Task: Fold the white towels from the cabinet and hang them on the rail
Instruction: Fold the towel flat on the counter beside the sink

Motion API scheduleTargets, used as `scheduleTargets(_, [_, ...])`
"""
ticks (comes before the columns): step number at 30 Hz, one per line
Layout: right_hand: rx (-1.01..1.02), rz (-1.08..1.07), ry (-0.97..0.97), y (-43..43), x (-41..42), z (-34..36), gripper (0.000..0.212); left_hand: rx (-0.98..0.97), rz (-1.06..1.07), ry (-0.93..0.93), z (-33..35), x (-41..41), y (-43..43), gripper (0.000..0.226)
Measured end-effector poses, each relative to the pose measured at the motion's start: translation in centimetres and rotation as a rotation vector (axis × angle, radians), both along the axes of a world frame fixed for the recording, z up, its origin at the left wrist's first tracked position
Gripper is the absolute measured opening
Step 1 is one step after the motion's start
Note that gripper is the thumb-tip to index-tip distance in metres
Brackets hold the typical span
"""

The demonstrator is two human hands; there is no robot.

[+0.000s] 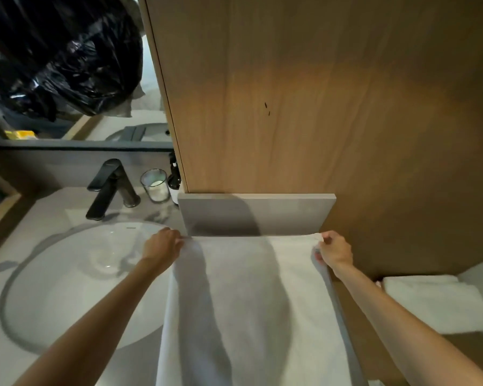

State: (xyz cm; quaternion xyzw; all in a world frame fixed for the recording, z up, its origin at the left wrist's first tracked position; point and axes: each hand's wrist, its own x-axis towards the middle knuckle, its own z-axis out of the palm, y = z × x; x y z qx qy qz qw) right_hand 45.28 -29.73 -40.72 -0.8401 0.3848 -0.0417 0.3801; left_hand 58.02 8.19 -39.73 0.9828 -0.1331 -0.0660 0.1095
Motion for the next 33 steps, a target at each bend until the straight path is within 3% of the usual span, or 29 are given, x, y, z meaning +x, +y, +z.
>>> scheduleTargets(2, [-0.047, -0.030, 0.043, 0.0, 0.6, -0.6, 0.017, -0.088, 0.044, 0.016, -0.8, 0.4, -0.3, 0.016])
scheduleTargets(4, [-0.074, -0.051, 0.064, 0.3, 0.7, -0.6, 0.020, -0.294, 0.161, 0.038, -1.0, 0.6, -0.6, 0.010])
scheduleTargets(7, [-0.155, -0.056, -0.011, 1.6, 0.3, -0.4, 0.023, -0.480, 0.282, -0.107, -1.5, -0.2, -1.3, 0.031])
scheduleTargets(11, [-0.391, 0.220, -0.278, 6.9, -0.4, -1.5, 0.034, -0.406, 0.205, -0.357, -2.4, -4.9, -4.9, 0.047])
scheduleTargets(13, [-0.437, 0.445, -0.322, 10.6, 0.0, -3.2, 0.039, -0.367, 0.109, -0.325, -3.8, -7.3, -7.3, 0.051])
scheduleTargets(16, [-0.476, 0.657, -0.166, 14.3, 0.5, -5.8, 0.046, -0.210, -0.104, -0.187, -6.7, -9.5, -9.8, 0.055])
scheduleTargets(20, [-0.557, 0.737, -0.008, 13.1, 0.4, -6.9, 0.048, -0.044, -0.106, -0.089, -7.9, -8.6, -8.8, 0.056])
scheduleTargets(25, [-0.664, 0.711, 0.122, 7.4, -0.6, -6.8, 0.055, -0.086, -0.019, -0.040, -7.0, -7.8, -5.8, 0.057])
scheduleTargets(33, [-0.567, 0.643, 0.284, 4.1, -1.6, -5.1, 0.057, -0.062, -0.025, 0.014, -6.4, -7.3, -4.9, 0.071])
